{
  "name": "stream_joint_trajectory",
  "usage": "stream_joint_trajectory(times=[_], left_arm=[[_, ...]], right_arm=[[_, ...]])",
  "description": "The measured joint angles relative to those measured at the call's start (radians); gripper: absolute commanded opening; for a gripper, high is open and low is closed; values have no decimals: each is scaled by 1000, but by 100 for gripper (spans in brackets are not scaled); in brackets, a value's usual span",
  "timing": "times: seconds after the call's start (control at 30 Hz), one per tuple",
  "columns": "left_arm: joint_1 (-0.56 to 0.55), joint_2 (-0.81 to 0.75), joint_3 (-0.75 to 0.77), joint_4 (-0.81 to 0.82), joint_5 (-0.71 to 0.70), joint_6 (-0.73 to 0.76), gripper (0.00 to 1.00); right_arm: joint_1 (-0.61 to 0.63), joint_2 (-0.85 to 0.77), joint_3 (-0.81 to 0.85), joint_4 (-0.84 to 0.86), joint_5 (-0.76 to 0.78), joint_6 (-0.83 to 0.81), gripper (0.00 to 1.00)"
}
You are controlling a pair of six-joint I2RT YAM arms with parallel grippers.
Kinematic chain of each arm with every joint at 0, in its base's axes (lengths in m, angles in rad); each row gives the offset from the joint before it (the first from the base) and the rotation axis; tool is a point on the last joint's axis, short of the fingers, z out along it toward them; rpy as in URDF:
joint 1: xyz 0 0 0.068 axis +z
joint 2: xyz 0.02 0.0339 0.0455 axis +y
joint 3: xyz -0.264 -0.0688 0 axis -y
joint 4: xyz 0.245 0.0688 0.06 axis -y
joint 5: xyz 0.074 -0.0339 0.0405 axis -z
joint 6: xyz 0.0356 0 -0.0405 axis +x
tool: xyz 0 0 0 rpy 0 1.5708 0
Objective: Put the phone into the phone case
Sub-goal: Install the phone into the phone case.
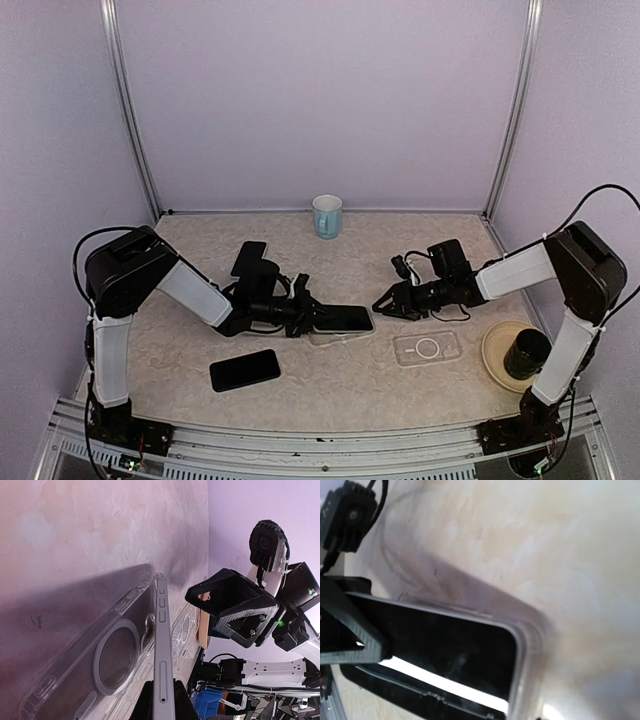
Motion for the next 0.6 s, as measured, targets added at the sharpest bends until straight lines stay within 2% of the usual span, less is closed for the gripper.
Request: stream_joint_trajectory(times=[0.33, 0.6], left_arm=[[0, -6, -20, 61, 21, 5, 0], [0, -15, -13, -12, 24, 2, 0]], right_arm=[[-16, -4, -13, 13, -53, 13, 49], [-16, -4, -13, 19, -59, 18, 49]])
